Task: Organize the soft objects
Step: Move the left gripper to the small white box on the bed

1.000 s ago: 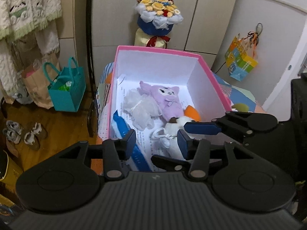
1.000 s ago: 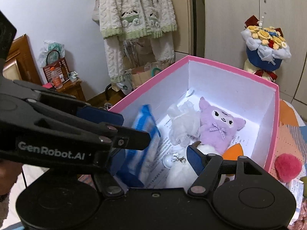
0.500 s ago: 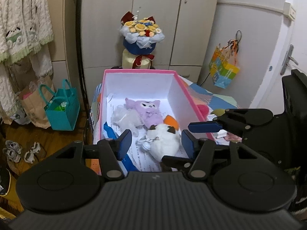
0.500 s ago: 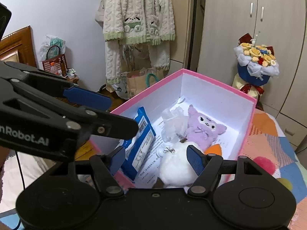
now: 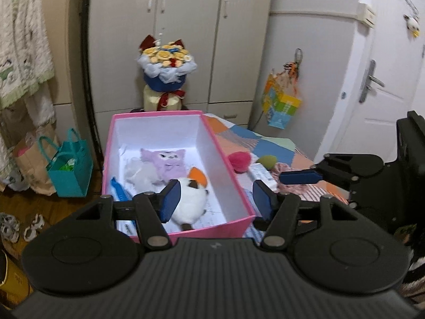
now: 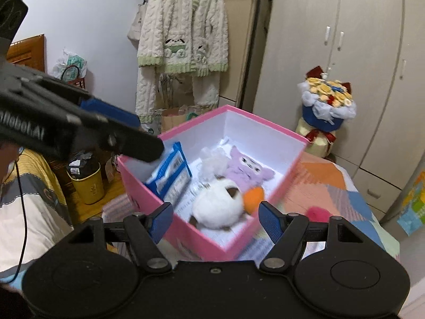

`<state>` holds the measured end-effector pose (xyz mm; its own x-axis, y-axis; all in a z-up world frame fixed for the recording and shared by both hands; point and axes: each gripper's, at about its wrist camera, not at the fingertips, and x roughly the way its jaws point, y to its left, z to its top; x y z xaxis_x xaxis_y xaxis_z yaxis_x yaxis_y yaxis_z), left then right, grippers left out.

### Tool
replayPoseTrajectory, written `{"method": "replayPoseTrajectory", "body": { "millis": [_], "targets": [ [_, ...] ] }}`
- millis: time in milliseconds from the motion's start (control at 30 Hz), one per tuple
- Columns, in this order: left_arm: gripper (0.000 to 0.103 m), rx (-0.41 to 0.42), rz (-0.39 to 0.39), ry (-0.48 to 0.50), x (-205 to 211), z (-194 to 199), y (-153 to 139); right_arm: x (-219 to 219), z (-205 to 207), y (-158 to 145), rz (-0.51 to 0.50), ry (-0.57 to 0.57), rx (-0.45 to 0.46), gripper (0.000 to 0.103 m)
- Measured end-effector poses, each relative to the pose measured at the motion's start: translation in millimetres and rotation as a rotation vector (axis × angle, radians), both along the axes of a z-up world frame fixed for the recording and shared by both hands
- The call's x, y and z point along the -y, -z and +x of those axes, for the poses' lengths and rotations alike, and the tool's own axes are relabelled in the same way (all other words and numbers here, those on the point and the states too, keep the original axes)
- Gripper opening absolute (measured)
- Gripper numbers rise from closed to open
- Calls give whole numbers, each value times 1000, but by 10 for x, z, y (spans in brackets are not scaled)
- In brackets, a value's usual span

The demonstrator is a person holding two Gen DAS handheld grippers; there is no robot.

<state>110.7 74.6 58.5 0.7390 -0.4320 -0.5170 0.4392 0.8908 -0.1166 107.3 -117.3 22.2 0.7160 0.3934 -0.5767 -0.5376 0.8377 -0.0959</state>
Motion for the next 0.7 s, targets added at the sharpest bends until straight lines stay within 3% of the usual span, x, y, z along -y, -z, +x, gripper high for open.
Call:
{"method": "replayPoseTrajectory", "body": {
  "millis": [300,700],
  "targets": [
    [59,-23,-34,41,479,33,4,870,-204,168,22,160,0,77],
    [59,-102,-71,63,1211,417,289,1734,11,474,102,293,-1,78]
  ]
}}
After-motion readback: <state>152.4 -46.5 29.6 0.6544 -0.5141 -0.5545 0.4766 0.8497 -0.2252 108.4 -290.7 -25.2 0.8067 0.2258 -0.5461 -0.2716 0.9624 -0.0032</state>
